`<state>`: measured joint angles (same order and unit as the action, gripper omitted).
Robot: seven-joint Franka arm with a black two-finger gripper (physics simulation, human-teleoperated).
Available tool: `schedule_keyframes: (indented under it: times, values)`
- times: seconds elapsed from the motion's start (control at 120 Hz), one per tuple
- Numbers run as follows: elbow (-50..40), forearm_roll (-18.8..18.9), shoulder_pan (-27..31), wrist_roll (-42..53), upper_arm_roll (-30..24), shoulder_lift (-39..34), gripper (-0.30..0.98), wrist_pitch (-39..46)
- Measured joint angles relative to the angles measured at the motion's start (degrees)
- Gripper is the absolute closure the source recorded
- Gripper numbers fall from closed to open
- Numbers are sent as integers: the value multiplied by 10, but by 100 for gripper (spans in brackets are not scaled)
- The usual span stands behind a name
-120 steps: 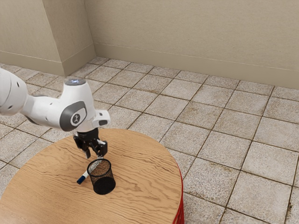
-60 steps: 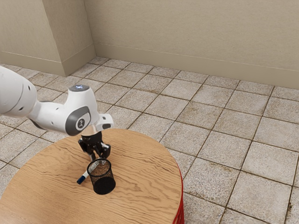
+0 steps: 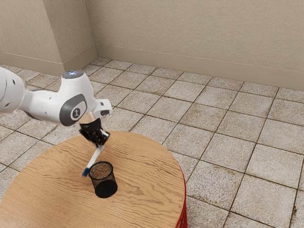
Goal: Put the marker into the pen holder.
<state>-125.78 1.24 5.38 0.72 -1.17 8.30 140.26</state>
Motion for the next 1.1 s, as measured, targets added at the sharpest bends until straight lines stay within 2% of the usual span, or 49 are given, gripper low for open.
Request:
schedule_keyframes:
  times: [0.092,0.192,0.35,0.683,1.1]
  values:
    - [-4,-2,-10,-3,-12,-116,78,-21]
    - [-21,-7,-27,-6,-14,-211,79,-51]
    - [-77,-23,-39,-10,-14,-278,79,-83]
    - [-101,-52,-78,-14,-14,-276,79,-104]
    - [-45,-48,-110,-22,-23,-212,78,-104]
